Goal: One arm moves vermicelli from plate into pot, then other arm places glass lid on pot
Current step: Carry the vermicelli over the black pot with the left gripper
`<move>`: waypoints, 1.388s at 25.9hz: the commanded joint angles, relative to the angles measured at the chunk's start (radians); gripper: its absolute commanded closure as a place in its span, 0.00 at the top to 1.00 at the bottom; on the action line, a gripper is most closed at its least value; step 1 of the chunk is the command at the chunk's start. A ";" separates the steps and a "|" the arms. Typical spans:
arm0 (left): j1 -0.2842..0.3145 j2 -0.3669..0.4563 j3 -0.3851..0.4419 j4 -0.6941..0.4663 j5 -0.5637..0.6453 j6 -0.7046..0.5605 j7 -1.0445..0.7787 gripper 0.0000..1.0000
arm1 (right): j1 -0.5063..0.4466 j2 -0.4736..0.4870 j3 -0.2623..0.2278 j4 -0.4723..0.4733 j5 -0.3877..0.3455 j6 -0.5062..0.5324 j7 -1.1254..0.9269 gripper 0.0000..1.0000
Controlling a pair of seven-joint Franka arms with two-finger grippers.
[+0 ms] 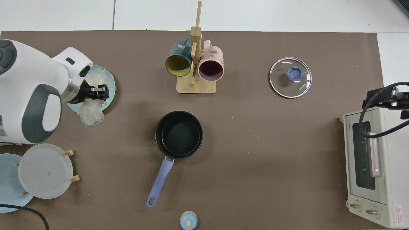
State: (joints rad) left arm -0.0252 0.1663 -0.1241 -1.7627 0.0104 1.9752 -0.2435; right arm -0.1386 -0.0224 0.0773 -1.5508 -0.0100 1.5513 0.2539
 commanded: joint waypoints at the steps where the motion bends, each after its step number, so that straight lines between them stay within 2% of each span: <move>1: -0.099 -0.067 0.012 -0.087 0.010 0.016 -0.137 0.00 | -0.007 -0.010 0.013 -0.002 0.022 -0.017 -0.008 1.00; 7: -0.243 -0.064 0.004 -0.086 0.000 0.027 -0.391 0.00 | -0.003 -0.011 0.013 -0.002 0.022 -0.017 -0.008 1.00; 11: -0.300 -0.062 0.003 -0.099 -0.041 0.050 -0.474 0.00 | -0.009 -0.010 0.013 -0.002 0.024 -0.017 -0.008 1.00; 17: -0.407 -0.057 0.004 -0.214 -0.041 0.201 -0.582 0.00 | -0.009 -0.010 0.013 -0.002 0.024 -0.017 -0.010 1.00; 25: -0.437 -0.044 0.004 -0.339 -0.041 0.362 -0.588 0.00 | -0.009 -0.011 0.021 0.000 0.022 -0.022 -0.012 1.00; 36: -0.437 0.009 0.004 -0.380 -0.040 0.464 -0.582 0.00 | -0.026 0.015 0.018 0.027 0.012 -0.039 -0.054 1.00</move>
State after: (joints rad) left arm -0.4441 0.1644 -0.1358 -2.1147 -0.0150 2.3850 -0.8246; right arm -0.1397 -0.0246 0.0900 -1.5508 -0.0100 1.5306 0.2444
